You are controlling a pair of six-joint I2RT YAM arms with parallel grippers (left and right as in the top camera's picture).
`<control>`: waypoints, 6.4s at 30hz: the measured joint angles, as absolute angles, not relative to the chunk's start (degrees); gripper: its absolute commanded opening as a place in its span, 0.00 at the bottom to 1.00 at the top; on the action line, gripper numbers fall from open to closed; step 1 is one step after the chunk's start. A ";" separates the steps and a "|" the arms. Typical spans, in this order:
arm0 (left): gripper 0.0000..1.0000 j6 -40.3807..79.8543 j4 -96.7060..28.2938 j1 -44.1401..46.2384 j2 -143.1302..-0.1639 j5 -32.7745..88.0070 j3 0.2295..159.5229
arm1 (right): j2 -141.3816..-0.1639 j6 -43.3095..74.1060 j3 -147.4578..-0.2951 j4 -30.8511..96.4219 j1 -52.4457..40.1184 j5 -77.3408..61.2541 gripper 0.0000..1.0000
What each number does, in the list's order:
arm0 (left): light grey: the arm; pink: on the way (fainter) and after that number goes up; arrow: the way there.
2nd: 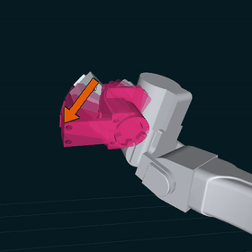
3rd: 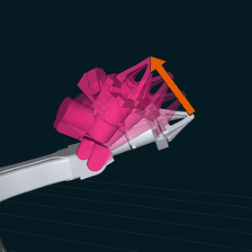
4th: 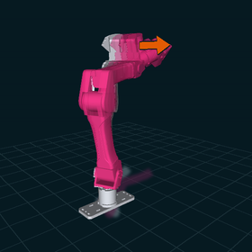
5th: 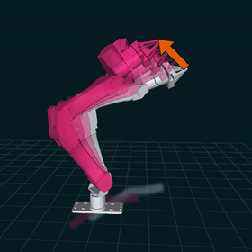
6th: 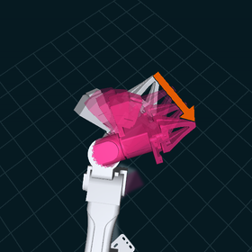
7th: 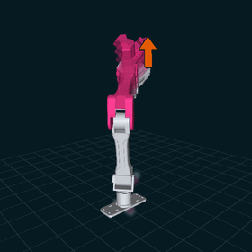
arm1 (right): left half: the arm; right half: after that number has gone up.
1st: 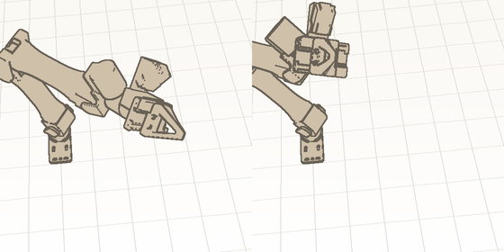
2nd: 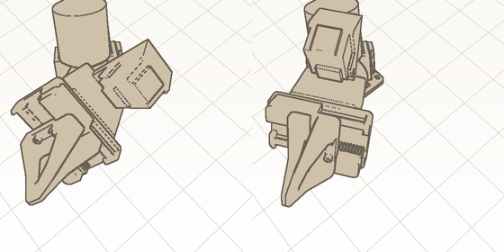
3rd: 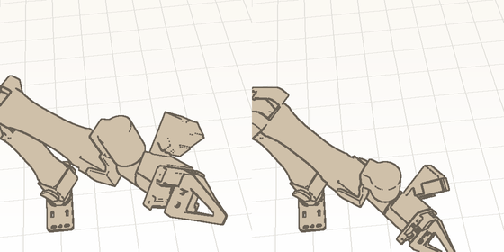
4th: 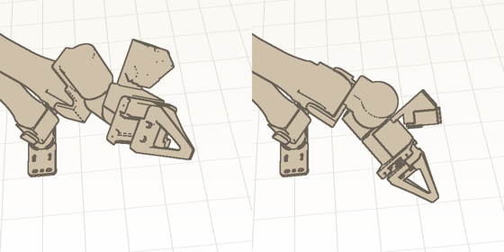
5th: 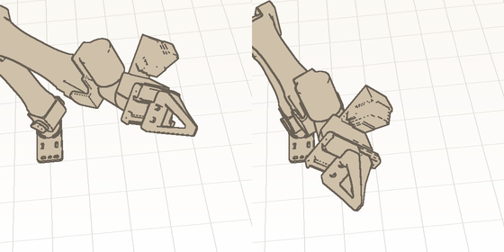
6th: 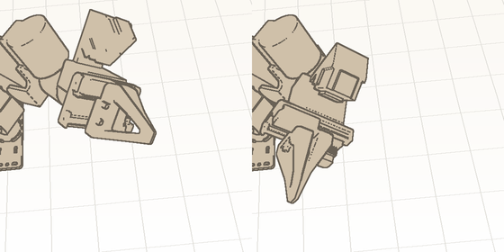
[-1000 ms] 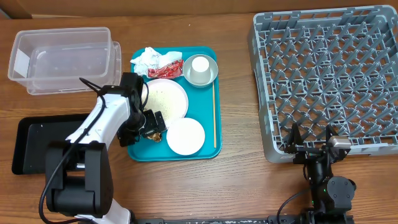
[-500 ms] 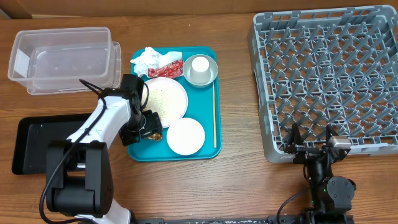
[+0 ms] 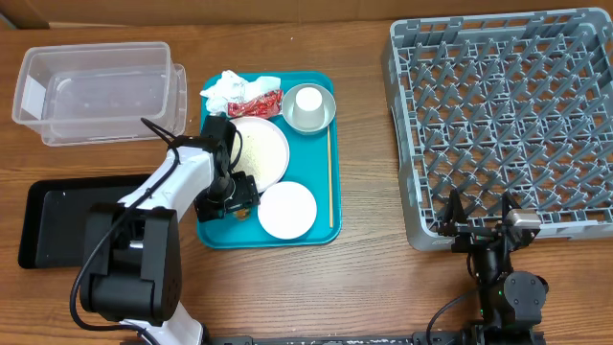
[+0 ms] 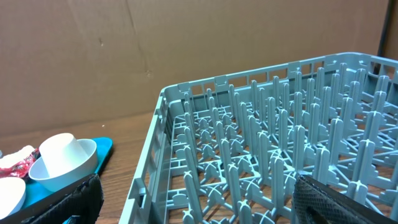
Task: Sort waste into correct bins and load items into the dishwasher
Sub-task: 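Close the left gripper on the brown food scrap and lift it, then carry the scrap left and release it onto the black tray, then grasp the rim of the white rice plate with the left gripper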
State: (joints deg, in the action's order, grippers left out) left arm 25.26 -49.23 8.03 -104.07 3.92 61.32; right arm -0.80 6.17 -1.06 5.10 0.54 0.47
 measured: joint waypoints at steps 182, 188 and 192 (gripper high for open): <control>0.52 29.08 -46.63 27.99 -118.24 -10.55 87.02 | -0.80 6.20 -1.06 5.13 0.54 0.49 1.00; 0.49 29.69 -46.65 28.01 -118.74 -10.98 87.02 | -0.80 6.17 -1.06 5.10 0.54 0.45 1.00; 0.48 29.71 -46.72 28.01 -120.64 -10.72 87.02 | -0.80 6.15 -1.06 5.10 0.56 0.47 1.00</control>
